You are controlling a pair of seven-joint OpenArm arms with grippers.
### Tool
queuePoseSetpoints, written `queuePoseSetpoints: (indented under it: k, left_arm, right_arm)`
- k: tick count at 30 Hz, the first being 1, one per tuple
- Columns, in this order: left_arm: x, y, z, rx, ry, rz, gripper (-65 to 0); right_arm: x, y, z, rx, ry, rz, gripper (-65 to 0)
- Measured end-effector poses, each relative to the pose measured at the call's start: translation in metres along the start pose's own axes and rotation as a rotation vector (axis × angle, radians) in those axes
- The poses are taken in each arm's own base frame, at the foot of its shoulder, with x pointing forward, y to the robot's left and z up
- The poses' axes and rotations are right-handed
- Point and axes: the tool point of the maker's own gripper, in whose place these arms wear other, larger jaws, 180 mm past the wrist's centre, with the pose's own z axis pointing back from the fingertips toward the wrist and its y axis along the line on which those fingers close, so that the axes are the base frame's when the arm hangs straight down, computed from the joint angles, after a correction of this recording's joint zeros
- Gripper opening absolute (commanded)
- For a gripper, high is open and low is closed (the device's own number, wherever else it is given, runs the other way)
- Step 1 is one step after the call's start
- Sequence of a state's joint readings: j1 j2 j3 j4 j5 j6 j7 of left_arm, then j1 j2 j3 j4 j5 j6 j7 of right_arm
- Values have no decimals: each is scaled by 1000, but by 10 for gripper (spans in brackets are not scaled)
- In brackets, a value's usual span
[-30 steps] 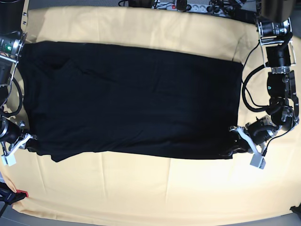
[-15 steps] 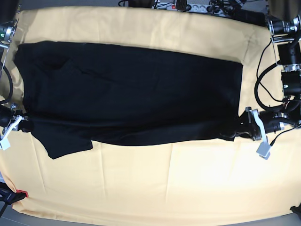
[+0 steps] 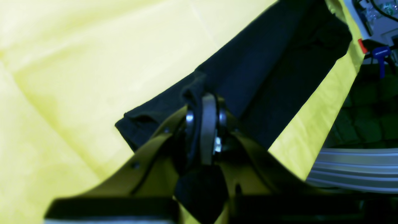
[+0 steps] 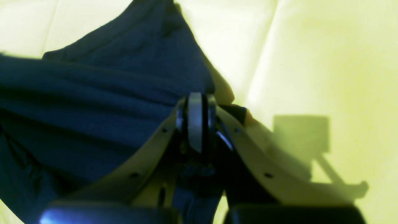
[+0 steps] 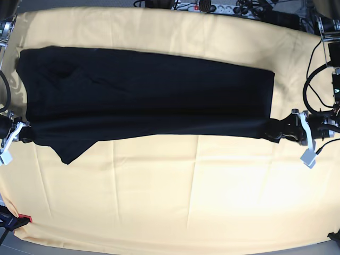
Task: Fold the T-shirt properly
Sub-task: 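Fold the grasped side edge over the shirt body with both grippers, then regrasp the folded edge with the right gripper and smooth it flat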
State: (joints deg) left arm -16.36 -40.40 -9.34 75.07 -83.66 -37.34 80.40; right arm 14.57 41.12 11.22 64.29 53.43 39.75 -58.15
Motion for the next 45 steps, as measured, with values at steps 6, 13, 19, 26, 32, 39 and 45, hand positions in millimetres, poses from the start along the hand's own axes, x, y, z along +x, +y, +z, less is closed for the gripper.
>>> queuePoseSetpoints:
  k: [6,13,19,26,32,39,45]
  left_arm:
    - [0,3,4,16,3,68,-650]
    - [-34,1,-2,12,59,173,-515]
    - [-84,-6,-6,0,142,247,-286]
    - [-101,-11,-8,-17,159,244,-286]
    - [-101,-12,-7,-21,158,244,-286]
    - [-102,-12,-7,-20,159,243,-286]
    - [-101,-11,-5,-16,162,242,-286]
  right_arm:
    - [-20,2,-3,6,40,-9,-650]
    - [-22,3,-3,13,40,-15,-446]
    - [-8,11,-2,60,-19,-40,-181]
    - [35,11,1,55,-175,-24,-181]
    - [27,30,-42,14,-134,29,-181]
    - [15,-6,-54,-206,-135,-22,-181]
    - [13,14,-63,-96,-144,-47,-183]
